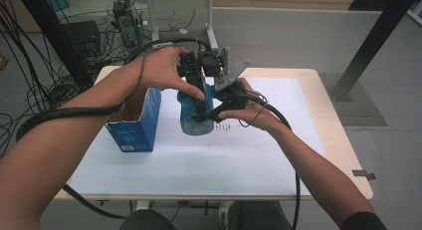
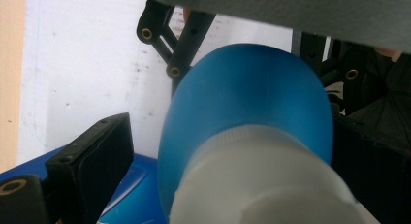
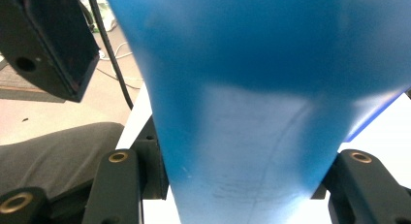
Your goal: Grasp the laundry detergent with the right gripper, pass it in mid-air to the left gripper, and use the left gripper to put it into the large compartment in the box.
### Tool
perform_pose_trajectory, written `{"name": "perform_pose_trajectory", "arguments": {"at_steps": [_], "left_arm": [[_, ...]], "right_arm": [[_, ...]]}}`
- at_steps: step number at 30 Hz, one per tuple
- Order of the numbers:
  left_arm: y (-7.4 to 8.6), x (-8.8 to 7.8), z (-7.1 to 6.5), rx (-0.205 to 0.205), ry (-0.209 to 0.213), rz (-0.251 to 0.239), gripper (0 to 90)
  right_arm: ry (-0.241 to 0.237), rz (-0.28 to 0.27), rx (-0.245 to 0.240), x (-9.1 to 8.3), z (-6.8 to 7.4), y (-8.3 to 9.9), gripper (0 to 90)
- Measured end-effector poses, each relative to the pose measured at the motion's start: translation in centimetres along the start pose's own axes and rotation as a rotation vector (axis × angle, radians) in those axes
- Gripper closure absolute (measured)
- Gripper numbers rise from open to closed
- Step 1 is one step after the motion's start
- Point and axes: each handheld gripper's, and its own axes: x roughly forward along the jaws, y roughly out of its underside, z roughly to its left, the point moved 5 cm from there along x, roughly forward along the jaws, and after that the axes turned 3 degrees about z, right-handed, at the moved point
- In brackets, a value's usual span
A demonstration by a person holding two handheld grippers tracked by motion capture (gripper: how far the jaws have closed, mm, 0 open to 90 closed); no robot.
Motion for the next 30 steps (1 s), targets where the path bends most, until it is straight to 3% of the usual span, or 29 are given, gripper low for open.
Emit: {"name": "perform_pose_trajectory", "arguments": {"at_steps": [30], "left_arm": [[0.24, 0.04, -0.07, 0.002, 0.002, 0.002, 5.2]], "right_arm": [[-0.006, 0.005, 0.002, 0.17, 0.06, -0.05, 43.9]]}}
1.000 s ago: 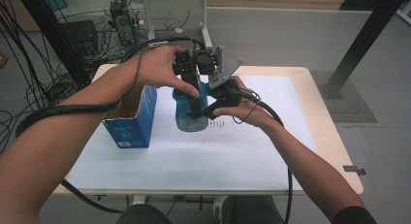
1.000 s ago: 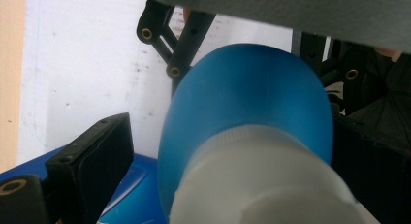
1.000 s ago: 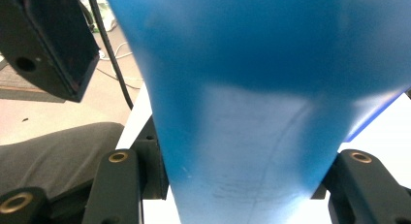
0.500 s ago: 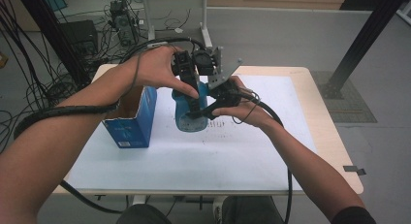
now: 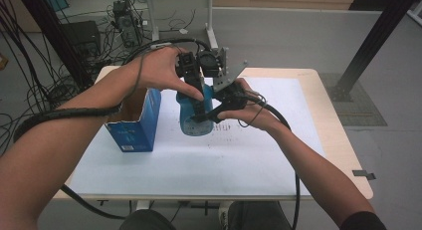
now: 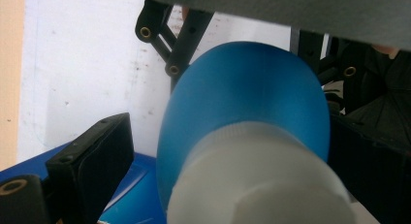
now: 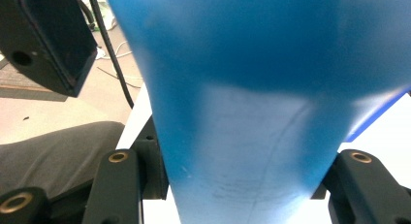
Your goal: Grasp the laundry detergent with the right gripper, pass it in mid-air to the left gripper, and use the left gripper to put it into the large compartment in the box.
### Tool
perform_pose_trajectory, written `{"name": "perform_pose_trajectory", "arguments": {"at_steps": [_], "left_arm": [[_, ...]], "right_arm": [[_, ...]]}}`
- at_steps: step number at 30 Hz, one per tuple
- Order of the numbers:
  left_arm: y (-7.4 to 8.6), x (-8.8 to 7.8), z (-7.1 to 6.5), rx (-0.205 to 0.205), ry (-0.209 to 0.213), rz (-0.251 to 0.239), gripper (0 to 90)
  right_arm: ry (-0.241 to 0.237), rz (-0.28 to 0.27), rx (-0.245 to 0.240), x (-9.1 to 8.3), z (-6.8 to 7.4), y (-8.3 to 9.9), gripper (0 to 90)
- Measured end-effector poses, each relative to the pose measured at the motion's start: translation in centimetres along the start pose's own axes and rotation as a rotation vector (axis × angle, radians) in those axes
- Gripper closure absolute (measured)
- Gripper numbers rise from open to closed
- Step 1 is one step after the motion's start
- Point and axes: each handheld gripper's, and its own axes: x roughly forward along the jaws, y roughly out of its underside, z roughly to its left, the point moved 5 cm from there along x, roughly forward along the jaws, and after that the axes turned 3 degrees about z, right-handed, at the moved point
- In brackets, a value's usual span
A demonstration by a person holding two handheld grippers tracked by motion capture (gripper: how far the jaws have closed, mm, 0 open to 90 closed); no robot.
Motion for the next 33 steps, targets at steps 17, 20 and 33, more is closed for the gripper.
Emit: {"name": "perform_pose_trajectory", "arguments": {"at_steps": [17, 20, 33], "left_arm": [[-0.11, -0.19, 0.02, 0.002, -0.004, 0.004, 5.3], [-0.14, -0.13, 0.0, 0.003, -0.006, 0.007, 5.5], [-0.15, -0.1, -0.04, 0.009, -0.018, 0.011, 6.8]], "right_arm": [[-0.001, -0.006, -0.004, -0.11, 0.02, -0.13, 43.9], [-0.001, -0.005, -0.005, -0.15, 0.04, -0.14, 43.9], [0.006, -0.001, -0.008, -0.31, 0.08, -0.13, 43.9]]}}
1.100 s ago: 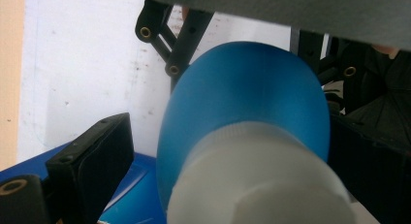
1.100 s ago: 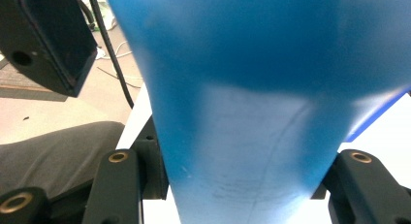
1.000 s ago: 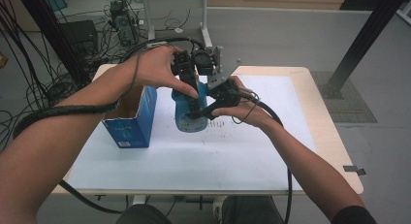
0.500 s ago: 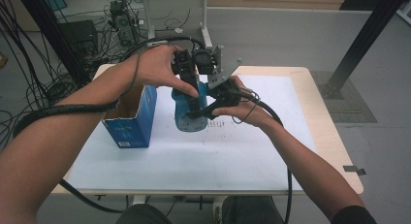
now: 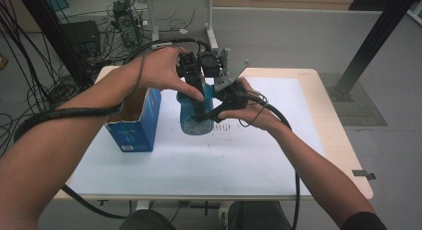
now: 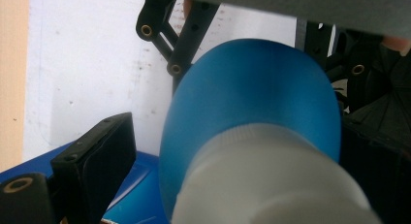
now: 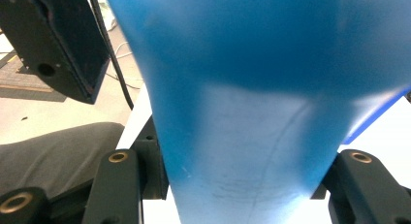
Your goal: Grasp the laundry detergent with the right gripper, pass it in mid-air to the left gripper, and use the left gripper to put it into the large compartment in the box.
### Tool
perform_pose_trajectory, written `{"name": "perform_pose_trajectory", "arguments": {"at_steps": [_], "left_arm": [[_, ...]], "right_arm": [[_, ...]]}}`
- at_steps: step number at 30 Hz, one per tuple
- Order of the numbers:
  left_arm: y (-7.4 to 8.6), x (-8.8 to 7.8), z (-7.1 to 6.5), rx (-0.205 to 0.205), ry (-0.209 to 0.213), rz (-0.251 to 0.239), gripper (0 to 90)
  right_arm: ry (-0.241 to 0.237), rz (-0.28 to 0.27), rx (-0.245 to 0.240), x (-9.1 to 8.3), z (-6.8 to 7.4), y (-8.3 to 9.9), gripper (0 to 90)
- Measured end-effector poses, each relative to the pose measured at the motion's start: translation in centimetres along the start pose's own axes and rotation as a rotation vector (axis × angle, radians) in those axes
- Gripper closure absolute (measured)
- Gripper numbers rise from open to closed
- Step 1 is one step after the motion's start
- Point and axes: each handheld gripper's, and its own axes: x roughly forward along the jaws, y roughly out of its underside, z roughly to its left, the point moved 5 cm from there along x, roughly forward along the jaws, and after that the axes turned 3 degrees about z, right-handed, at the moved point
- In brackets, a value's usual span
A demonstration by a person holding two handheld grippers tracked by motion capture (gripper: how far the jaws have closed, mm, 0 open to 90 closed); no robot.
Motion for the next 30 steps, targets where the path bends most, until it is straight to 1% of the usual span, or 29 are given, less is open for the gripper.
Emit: {"name": "perform_pose_trajectory", "arguments": {"at_steps": [4, 5, 8, 9, 10, 11, 12, 13, 16, 18, 22, 27, 28, 30], "left_arm": [[0.01, -0.04, 0.0, 0.0, -0.004, 0.0, 7.2], [0.01, -0.05, 0.0, -0.001, -0.006, 0.0, 7.5], [-0.02, -0.06, 0.0, 0.001, -0.009, 0.0, 9.0], [-0.03, -0.04, -0.01, 0.001, -0.01, 0.001, 9.3], [-0.05, -0.02, -0.05, -0.001, -0.01, -0.002, 10.0], [-0.06, -0.02, -0.05, -0.001, -0.01, -0.004, 10.9], [-0.05, -0.03, -0.01, 0.002, -0.012, -0.002, 11.3], [-0.05, -0.01, -0.01, 0.002, -0.012, -0.002, 12.2], [-0.01, 0.05, 0.03, 0.0, -0.013, -0.001, 14.5], [-0.01, 0.07, 0.05, -0.003, -0.016, -0.002, 17.7], [-0.03, 0.04, 0.07, -0.006, -0.013, -0.008, 20.9], [0.0, -0.05, -0.04, 0.001, 0.005, -0.01, 31.1], [0.0, -0.06, -0.07, 0.003, 0.009, -0.01, 32.4], [-0.01, -0.04, -0.15, 0.001, 0.01, -0.016, 35.7]], "right_arm": [[0.002, 0.0, -0.004, 0.03, -0.01, -0.01, 43.8], [-0.006, -0.004, 0.001, 0.03, 0.07, -0.04, 43.8], [0.0, -0.002, -0.005, 0.06, -0.02, -0.01, 43.9], [-0.013, -0.004, 0.01, 0.04, 0.17, -0.04, 43.8], [-0.013, -0.002, 0.012, 0.04, 0.19, -0.03, 43.8], [0.002, 0.005, -0.003, 0.05, 0.0, 0.03, 43.8], [0.002, 0.005, -0.004, 0.06, 0.0, 0.02, 43.8], [-0.013, -0.001, 0.013, 0.04, 0.21, -0.04, 43.8], [-0.012, 0.001, 0.013, 0.01, 0.25, -0.04, 43.8], [-0.01, -0.002, 0.009, -0.01, 0.2, -0.05, 43.8], [-0.008, -0.007, 0.005, -0.05, 0.16, -0.09, 43.8], [-0.01, -0.009, -0.001, -0.01, 0.16, -0.11, 43.8], [0.001, -0.006, -0.01, 0.01, 0.03, -0.07, 43.8], [0.004, -0.006, -0.011, 0.04, -0.05, -0.04, 43.8]]}}
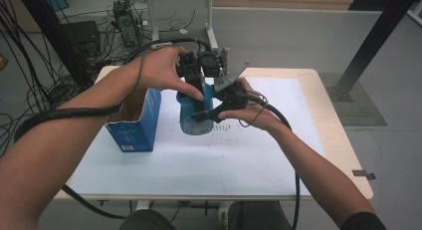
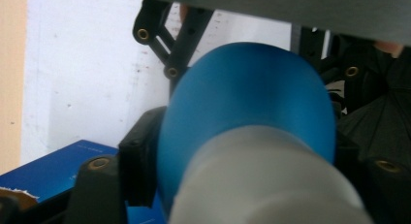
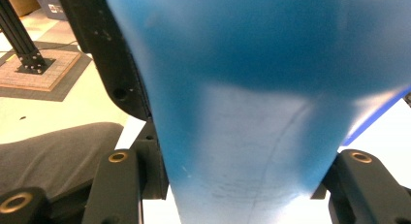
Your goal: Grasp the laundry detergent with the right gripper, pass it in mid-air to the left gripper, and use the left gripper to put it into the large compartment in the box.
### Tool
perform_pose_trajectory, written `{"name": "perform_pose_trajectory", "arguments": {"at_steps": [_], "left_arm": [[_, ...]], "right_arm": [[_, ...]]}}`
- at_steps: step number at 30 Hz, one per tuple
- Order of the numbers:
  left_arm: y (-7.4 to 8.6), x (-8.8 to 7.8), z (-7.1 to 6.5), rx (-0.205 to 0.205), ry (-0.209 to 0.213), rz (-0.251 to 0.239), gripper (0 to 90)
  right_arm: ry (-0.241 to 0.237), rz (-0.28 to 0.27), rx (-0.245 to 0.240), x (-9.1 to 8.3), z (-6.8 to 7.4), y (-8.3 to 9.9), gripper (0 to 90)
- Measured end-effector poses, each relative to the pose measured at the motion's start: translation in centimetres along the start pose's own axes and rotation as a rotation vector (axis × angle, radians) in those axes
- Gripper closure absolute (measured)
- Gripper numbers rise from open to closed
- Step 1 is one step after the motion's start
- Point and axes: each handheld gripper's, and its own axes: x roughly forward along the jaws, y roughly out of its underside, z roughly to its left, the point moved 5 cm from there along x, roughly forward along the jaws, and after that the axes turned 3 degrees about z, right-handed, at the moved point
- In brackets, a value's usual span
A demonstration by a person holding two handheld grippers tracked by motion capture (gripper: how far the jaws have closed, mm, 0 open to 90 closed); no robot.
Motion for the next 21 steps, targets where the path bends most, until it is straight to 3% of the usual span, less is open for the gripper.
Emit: {"name": "perform_pose_trajectory", "arguments": {"at_steps": [18, 21], "left_arm": [[-0.16, 0.04, -0.15, 0.003, 0.005, 0.019, 36.4], [-0.16, 0.03, -0.14, 0.003, 0.004, 0.019, 36.4]], "right_arm": [[0.0, 0.0, -0.002, -0.02, 0.07, 0.14, 43.8], [-0.016, -0.003, 0.018, -0.04, 0.3, 0.11, 43.8]]}}
